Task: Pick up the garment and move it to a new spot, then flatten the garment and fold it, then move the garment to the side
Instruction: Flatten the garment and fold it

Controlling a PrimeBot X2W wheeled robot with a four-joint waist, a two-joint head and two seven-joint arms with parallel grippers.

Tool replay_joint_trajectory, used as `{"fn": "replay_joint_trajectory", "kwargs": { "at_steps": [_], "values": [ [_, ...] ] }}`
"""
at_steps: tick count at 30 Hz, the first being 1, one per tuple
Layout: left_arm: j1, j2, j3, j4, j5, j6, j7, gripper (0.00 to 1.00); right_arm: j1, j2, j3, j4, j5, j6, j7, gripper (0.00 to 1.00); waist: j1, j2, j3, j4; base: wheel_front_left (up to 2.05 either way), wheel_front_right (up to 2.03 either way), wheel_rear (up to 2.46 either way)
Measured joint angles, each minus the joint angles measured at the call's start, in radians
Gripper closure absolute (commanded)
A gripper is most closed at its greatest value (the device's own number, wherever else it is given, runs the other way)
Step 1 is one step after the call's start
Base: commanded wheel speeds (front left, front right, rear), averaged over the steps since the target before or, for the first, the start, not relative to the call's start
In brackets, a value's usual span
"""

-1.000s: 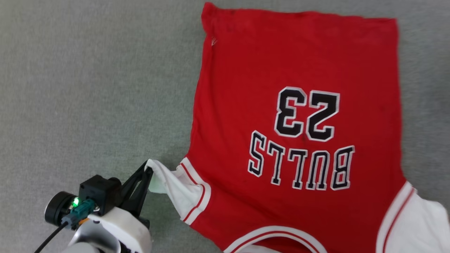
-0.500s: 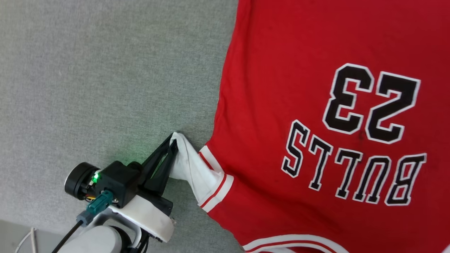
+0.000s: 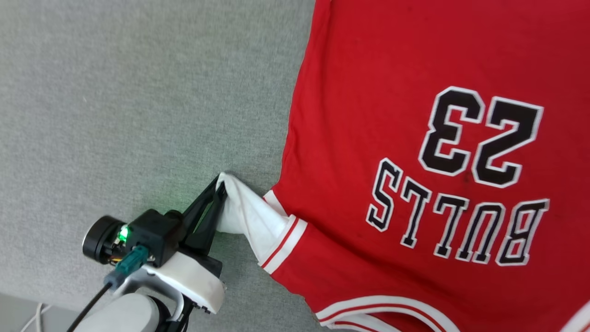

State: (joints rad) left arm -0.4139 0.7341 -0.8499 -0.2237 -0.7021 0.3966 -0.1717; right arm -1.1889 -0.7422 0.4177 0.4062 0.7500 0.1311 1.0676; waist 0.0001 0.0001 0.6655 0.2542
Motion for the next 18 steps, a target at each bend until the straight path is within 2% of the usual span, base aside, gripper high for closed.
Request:
{"fn": "replay_joint_trajectory", "kwargs": {
  "at_steps": [3,7,12,18],
  "values": [
    [0.019,0.005,0.007,0.009,-0.019,0.001,-0.008,1.00,0.036,-0.010,0.003,0.003,0.027,0.000,-0.042,1.00,0.0000,-0.0001,-0.046,-0.014,0.00,0.00,0.00],
    [0.057,0.022,0.015,0.018,-0.042,0.011,-0.012,1.00,0.140,-0.050,0.029,-0.058,0.095,0.000,-0.094,1.00,-0.0001,0.0000,-0.122,-0.039,0.00,0.00,0.00],
    [0.132,0.053,0.029,0.024,-0.081,0.035,-0.021,1.00,0.339,-0.146,0.110,-0.210,0.167,0.000,-0.143,1.00,-0.0001,0.0000,-0.218,-0.088,0.00,0.00,0.00],
    [0.207,0.076,0.047,0.031,-0.131,0.042,-0.036,1.00,0.576,-0.283,0.132,-0.333,0.230,0.000,-0.242,1.00,-0.0001,-0.0001,-0.321,-0.161,0.00,0.00,0.00]
  ]
}}
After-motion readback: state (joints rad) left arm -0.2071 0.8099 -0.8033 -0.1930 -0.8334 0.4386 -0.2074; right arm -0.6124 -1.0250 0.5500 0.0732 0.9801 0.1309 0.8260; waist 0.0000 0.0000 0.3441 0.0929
